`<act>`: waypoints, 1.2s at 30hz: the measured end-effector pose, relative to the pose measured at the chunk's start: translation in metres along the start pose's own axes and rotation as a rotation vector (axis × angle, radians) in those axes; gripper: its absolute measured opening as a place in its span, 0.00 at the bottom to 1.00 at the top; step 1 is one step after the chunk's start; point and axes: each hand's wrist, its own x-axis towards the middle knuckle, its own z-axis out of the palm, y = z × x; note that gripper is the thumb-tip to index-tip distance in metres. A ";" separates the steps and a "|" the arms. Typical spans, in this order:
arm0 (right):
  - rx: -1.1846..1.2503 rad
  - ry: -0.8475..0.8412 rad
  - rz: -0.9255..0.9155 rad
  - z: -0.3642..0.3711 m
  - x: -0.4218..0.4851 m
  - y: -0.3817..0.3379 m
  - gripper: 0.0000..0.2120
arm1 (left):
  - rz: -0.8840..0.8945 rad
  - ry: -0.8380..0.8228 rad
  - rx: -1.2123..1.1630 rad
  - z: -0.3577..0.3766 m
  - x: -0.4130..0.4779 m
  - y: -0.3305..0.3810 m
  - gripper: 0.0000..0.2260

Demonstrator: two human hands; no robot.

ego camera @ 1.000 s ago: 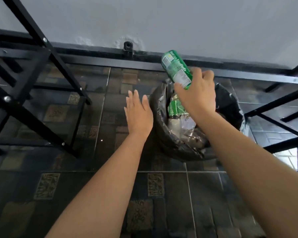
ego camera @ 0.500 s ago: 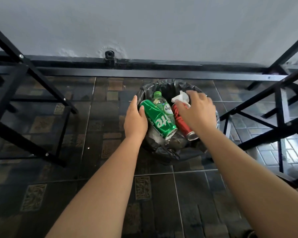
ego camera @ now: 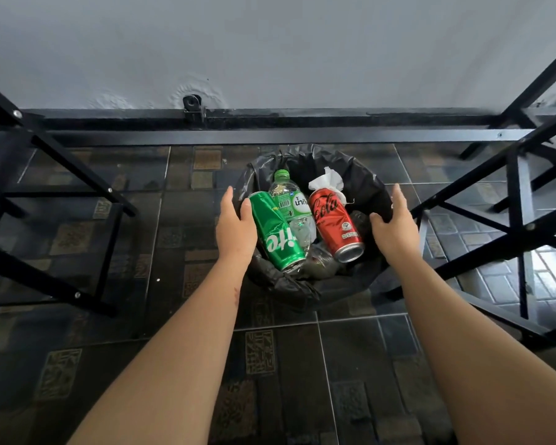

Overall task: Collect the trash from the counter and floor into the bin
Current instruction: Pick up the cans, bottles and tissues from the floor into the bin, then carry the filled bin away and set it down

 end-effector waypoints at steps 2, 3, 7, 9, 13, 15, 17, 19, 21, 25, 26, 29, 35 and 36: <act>0.052 -0.013 0.035 0.001 0.000 0.003 0.33 | -0.018 0.006 -0.050 0.001 0.001 0.000 0.22; 0.073 -0.015 0.049 0.002 0.000 0.004 0.33 | -0.029 0.010 -0.084 0.002 0.001 0.000 0.21; 0.135 0.026 0.097 0.002 -0.001 0.006 0.36 | -0.053 0.006 -0.176 0.004 0.002 -0.001 0.20; 0.168 0.039 0.111 0.002 -0.003 0.005 0.36 | -0.059 -0.005 -0.209 0.004 0.002 -0.003 0.20; 0.218 0.039 0.131 -0.002 -0.014 -0.001 0.37 | -0.072 -0.028 -0.228 -0.005 0.000 0.004 0.20; 0.248 0.045 0.156 -0.014 -0.026 -0.010 0.37 | -0.089 -0.045 -0.206 -0.015 -0.004 0.018 0.20; 0.286 0.045 0.172 -0.030 -0.041 -0.024 0.37 | -0.098 -0.051 -0.170 -0.029 -0.014 0.034 0.20; 0.294 0.038 0.207 -0.052 -0.059 -0.043 0.36 | -0.088 -0.051 -0.118 -0.045 -0.028 0.054 0.19; 0.286 0.042 0.257 -0.078 -0.077 -0.062 0.36 | -0.076 -0.056 -0.068 -0.061 -0.045 0.075 0.19; 0.244 0.057 0.331 -0.133 -0.115 -0.099 0.36 | -0.078 -0.091 -0.002 -0.090 -0.081 0.124 0.19; 0.232 0.060 0.349 -0.147 -0.125 -0.109 0.36 | -0.086 -0.102 0.003 -0.097 -0.090 0.137 0.19; 0.231 0.073 0.393 -0.191 -0.154 -0.137 0.36 | -0.112 -0.135 0.022 -0.118 -0.117 0.179 0.19; 0.344 0.153 0.496 -0.286 -0.213 -0.184 0.37 | -0.081 -0.219 0.071 -0.152 -0.174 0.276 0.19; 0.349 0.175 0.502 -0.300 -0.224 -0.190 0.38 | -0.070 -0.233 0.082 -0.157 -0.184 0.291 0.19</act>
